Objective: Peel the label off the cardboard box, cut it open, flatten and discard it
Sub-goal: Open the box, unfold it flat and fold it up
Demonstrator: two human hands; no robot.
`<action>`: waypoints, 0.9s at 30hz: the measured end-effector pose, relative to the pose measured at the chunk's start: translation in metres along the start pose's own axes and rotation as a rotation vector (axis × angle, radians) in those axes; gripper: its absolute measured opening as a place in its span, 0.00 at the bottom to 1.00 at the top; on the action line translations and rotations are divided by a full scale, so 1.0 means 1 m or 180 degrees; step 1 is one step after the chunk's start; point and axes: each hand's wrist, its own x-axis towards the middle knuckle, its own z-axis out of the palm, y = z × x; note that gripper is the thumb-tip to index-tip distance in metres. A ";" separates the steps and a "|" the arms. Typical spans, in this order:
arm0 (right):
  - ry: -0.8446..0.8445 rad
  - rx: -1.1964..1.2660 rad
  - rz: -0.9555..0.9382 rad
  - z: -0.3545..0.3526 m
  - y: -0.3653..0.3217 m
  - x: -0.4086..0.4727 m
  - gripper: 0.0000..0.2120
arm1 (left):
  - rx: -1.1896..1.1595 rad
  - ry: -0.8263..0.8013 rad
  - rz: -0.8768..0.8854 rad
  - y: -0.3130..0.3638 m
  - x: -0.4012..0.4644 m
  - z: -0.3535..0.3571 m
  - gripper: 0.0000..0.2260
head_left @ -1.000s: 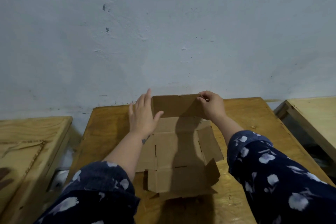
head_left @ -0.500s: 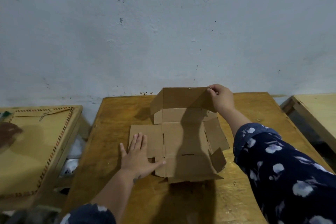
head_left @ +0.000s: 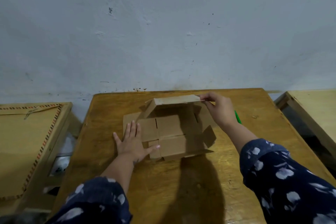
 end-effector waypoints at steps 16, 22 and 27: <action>-0.0429 -0.0803 -0.0712 0.014 0.037 -0.067 0.12 | -0.1243 0.0467 0.0302 0.001 0.029 -0.060 0.23; -0.0595 -0.1051 -0.1118 0.022 0.057 -0.081 0.13 | -0.0305 0.0332 0.0731 0.048 0.041 -0.044 0.29; -0.0741 -0.1112 -0.1305 0.024 0.069 -0.094 0.16 | 0.0101 0.0224 0.0832 0.045 0.041 -0.019 0.30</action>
